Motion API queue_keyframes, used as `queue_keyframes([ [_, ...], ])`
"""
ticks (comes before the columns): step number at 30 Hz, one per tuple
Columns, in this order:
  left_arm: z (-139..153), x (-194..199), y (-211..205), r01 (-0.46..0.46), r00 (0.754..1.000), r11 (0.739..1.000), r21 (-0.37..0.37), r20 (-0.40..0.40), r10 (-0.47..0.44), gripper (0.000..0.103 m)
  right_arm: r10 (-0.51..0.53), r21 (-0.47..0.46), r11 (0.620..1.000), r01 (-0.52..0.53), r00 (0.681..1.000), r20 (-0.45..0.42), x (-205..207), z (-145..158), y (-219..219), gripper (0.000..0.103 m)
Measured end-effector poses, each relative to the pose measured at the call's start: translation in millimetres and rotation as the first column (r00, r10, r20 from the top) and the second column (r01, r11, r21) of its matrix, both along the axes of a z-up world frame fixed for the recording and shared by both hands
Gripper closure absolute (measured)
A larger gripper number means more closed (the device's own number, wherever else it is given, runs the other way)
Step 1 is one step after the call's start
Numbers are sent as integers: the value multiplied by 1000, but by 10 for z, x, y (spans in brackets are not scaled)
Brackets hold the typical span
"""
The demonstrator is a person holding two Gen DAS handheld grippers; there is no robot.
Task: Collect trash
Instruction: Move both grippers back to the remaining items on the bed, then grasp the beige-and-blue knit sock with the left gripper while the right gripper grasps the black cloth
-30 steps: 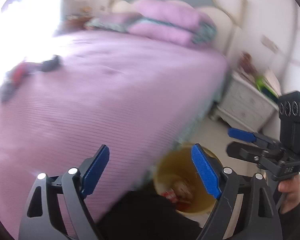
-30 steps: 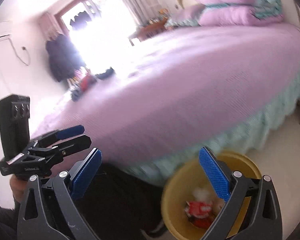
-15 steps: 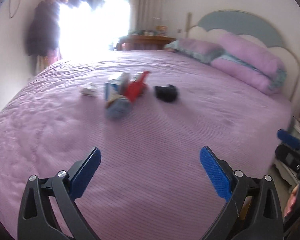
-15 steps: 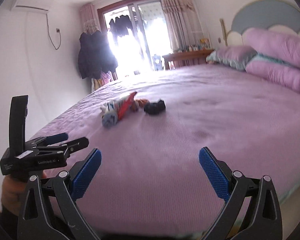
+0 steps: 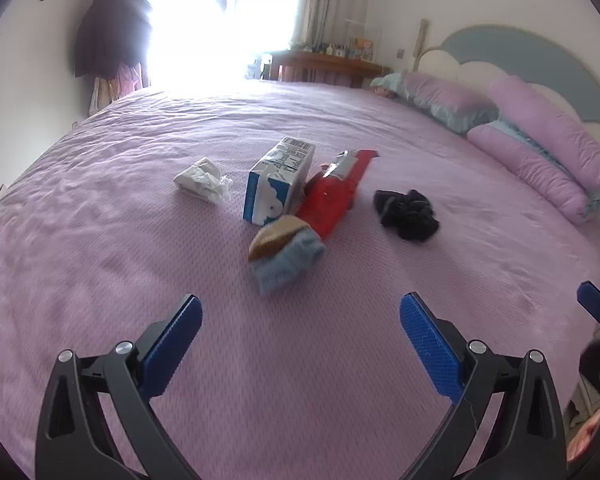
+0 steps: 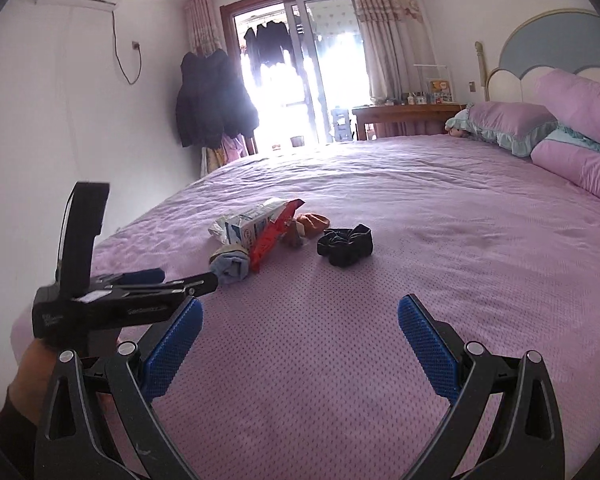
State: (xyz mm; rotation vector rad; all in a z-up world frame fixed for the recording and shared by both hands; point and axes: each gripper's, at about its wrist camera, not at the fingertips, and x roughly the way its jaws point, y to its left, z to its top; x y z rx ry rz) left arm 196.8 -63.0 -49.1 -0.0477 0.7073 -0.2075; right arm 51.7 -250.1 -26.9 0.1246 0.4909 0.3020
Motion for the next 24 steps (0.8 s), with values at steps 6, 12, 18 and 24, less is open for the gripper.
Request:
queue_keyframes([
  [6, -135, 483, 58, -36, 997, 999, 3, -69, 36, 9, 48, 12, 999, -47, 998, -38, 316, -34, 33, 8],
  [12, -165, 693, 55, -32, 996, 999, 13, -85, 33, 33, 67, 24, 998, -66, 996, -50, 460, -13, 70, 8],
  [18, -190, 681, -15, 0, 996, 1000, 29, -84, 2, 63, 81, 37, 996, -78, 993, -82, 531, -7, 73, 8],
  [24, -86, 510, -25, 28, 998, 999, 18, -53, -27, 65, 77, 40, 997, -73, 992, -96, 590, 11, 57, 8],
])
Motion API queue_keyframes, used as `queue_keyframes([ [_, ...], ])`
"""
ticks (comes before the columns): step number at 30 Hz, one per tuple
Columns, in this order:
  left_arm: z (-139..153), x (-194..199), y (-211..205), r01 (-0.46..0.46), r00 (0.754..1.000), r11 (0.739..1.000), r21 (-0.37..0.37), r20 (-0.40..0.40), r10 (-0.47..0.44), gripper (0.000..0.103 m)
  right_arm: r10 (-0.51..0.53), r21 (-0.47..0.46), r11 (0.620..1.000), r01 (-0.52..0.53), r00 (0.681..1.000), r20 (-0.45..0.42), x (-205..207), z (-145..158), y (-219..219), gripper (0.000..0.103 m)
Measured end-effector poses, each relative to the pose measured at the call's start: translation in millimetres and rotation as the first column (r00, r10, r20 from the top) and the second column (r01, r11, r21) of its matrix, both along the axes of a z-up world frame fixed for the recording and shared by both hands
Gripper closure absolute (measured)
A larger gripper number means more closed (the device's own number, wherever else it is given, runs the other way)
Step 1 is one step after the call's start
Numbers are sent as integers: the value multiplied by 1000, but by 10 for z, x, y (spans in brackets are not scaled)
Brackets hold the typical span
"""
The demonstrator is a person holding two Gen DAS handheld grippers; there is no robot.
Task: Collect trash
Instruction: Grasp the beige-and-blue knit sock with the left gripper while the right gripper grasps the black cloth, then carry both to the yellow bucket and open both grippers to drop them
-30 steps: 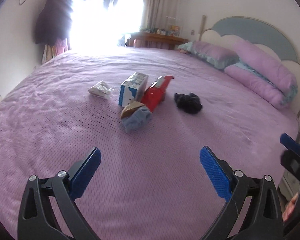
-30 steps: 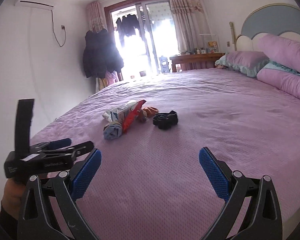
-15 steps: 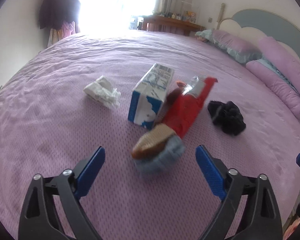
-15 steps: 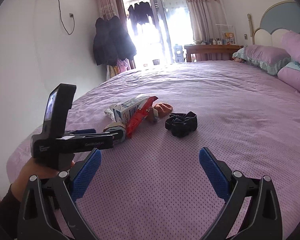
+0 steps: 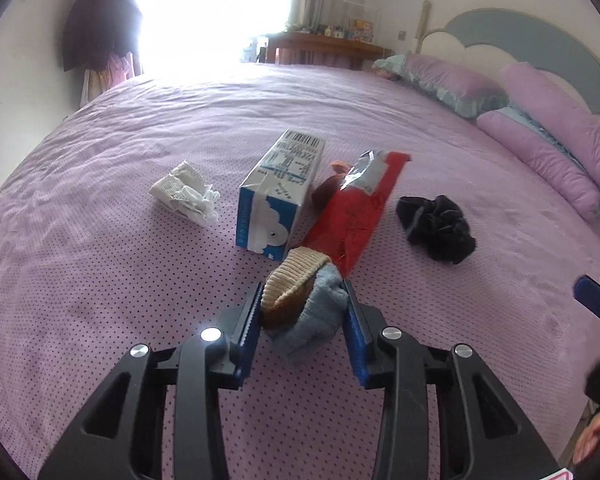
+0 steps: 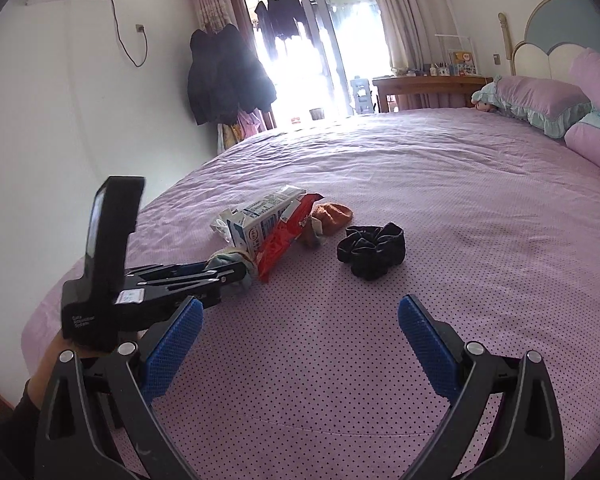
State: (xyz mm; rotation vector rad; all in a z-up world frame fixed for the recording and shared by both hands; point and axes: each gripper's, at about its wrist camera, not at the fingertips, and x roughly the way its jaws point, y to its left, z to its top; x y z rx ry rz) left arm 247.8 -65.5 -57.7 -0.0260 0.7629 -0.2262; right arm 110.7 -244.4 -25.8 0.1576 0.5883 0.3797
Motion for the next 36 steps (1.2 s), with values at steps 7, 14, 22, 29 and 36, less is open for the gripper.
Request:
queue_keyframes([
  [7, 191, -156, -43, 60, 997, 998, -24, 43, -59, 65, -25, -1, 1000, 25, 998, -63, 286, -100, -80, 8],
  [14, 332, -116, 15, 105, 993, 991, -84, 67, -100, 65, -33, -16, 999, 31, 986, -162, 825, -248, -168, 9],
  [22, 287, 27, 115, 118, 992, 980, -159, 54, -110, 65, -58, -23, 998, 54, 964, -261, 1399, -474, -209, 18],
  [29, 208, 33, 115, 130, 991, 975, -178, 40, -125, 65, 0, 10, 1000, 4, 954, -299, 1587, -613, -170, 79],
  [36, 253, -181, 19, 179, 984, 966, -188, 49, -173, 65, -11, -18, 1000, 7, 978, -208, 1011, -441, -264, 82],
])
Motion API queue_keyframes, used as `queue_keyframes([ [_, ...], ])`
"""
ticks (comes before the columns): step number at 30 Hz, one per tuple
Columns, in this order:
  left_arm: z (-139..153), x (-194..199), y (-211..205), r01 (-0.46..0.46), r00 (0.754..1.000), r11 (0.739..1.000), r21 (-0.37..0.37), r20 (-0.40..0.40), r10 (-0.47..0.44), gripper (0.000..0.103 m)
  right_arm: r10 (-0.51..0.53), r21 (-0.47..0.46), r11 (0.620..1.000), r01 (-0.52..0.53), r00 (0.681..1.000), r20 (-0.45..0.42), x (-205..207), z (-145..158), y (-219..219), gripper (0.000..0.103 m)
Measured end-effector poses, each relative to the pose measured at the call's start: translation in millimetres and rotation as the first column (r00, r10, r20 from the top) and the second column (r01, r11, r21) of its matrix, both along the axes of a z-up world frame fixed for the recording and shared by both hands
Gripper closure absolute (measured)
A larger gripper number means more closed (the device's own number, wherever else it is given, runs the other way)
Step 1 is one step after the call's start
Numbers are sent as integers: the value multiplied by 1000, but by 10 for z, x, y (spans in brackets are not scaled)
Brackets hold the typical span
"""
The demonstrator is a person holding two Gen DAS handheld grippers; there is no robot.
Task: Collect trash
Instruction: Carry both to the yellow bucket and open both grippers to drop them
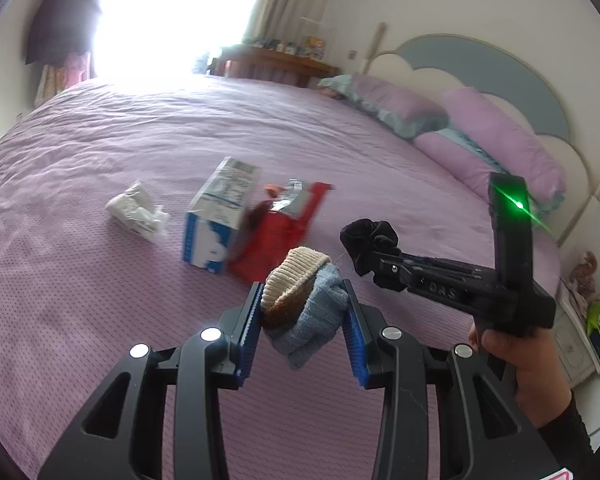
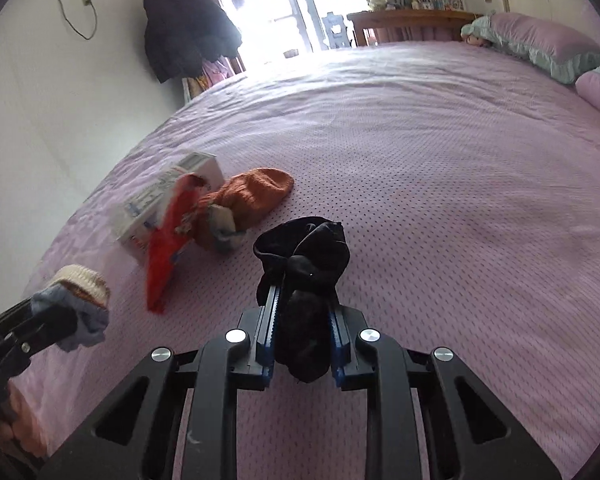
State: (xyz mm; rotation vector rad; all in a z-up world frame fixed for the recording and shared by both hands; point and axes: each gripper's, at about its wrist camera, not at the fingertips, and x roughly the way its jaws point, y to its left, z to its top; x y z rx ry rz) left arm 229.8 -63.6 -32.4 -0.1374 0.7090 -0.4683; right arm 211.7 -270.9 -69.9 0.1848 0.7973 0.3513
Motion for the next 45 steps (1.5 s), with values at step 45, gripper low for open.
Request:
queue_keyframes([
  [45, -1628, -2847, -2939, 736, 654, 673, 72, -335, -679, 55, -537, 149, 821, 552, 834, -132, -4753, -986, -1881, 82],
])
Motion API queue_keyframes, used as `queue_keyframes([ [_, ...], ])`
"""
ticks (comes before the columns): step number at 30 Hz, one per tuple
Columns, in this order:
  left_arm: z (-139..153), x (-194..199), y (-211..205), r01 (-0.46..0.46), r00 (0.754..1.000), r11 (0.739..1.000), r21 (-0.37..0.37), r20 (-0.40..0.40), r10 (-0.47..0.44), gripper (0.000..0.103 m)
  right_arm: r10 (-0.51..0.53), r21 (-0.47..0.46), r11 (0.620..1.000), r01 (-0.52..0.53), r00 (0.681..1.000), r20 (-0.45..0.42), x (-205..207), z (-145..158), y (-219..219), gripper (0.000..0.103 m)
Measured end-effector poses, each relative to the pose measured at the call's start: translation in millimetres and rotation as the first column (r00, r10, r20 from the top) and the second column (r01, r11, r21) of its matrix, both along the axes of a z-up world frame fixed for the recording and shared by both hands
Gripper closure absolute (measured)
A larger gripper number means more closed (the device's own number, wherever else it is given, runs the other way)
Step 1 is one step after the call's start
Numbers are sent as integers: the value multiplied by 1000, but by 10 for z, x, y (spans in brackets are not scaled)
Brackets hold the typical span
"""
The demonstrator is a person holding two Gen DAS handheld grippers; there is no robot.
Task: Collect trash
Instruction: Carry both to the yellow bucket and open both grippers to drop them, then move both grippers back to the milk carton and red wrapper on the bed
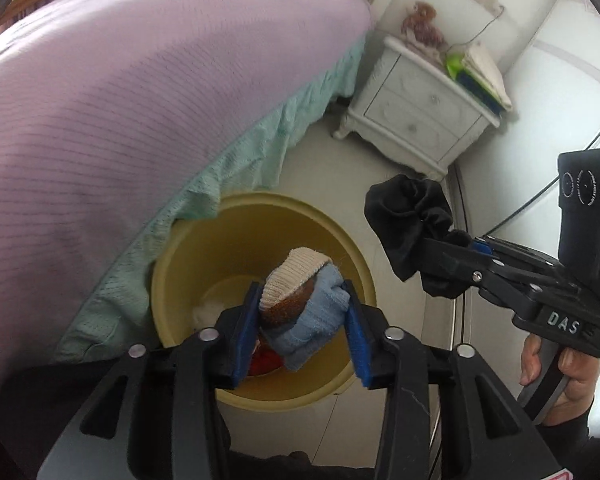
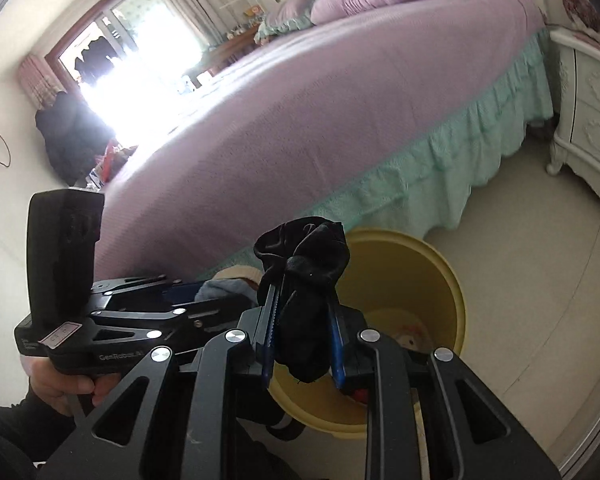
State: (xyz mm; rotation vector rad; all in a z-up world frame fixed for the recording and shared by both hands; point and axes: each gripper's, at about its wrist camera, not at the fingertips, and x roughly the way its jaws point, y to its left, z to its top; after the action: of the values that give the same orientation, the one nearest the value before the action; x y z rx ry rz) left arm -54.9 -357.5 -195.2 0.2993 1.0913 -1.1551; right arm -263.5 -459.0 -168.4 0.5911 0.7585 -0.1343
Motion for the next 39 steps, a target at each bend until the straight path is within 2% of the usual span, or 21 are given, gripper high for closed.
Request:
queue_keyframes([
  [1, -37, 21, -1, -3, 1000, 1000, 5, -5, 3, 36, -1, 0, 1000, 1, 1000, -5, -12, -19, -7, 82],
  [3, -62, 64, -25, -23, 1000, 1000, 15, 10, 23, 13, -9, 9, 1000, 9, 1000, -14, -22, -65, -32, 82],
  [8, -82, 147, 11, -24, 1000, 999, 22, 11, 24, 12, -8, 32, 999, 9, 999, -40, -7, -171, -74, 82],
  [14, -128, 222, 87, -54, 997, 998, 28, -46, 56, 11, -2, -4, 1000, 2, 998, -67, 74, -215, -52, 81],
  [16, -141, 254, 107, -72, 995, 997, 25, -60, 74, 10, 3, -20, 1000, -5, 997, -81, 120, -238, -36, 73],
  [17, -148, 273, 118, -84, 994, 996, 24, -66, 86, 10, 3, -35, 999, -7, 995, -96, 143, -253, -20, 66],
  [18, -150, 285, 122, -90, 993, 996, 23, -70, 92, 9, -3, -50, 999, -2, 994, -107, 157, -253, -9, 48],
  [19, -151, 297, 126, -94, 992, 995, 21, -78, 95, 9, -9, -62, 998, 1, 993, -114, 167, -259, -6, 38],
  [25, -149, 299, 136, -89, 992, 996, 10, -84, 90, 9, -35, 14, 999, 36, 996, -87, 109, -280, -124, 38],
  [29, -144, 301, 142, -88, 993, 996, 6, -84, 89, 9, -40, 14, 999, 41, 995, -88, 83, -251, -130, 38],
  [30, -143, 299, 141, -88, 993, 996, 6, -84, 89, 9, -39, 17, 999, 41, 995, -88, 81, -248, -125, 37],
  [31, -139, 300, 142, -87, 993, 996, 3, -86, 87, 9, -39, 23, 999, 41, 996, -85, 85, -246, -128, 30],
  [33, -129, 303, 148, -86, 992, 996, -7, -90, 85, 9, -33, 28, 999, 35, 997, -75, 97, -230, -107, 24],
  [39, -14, 328, 245, -111, 990, 992, -54, -87, 106, 9, -28, -10, 1000, 28, 998, -58, 148, -126, -41, 21],
])
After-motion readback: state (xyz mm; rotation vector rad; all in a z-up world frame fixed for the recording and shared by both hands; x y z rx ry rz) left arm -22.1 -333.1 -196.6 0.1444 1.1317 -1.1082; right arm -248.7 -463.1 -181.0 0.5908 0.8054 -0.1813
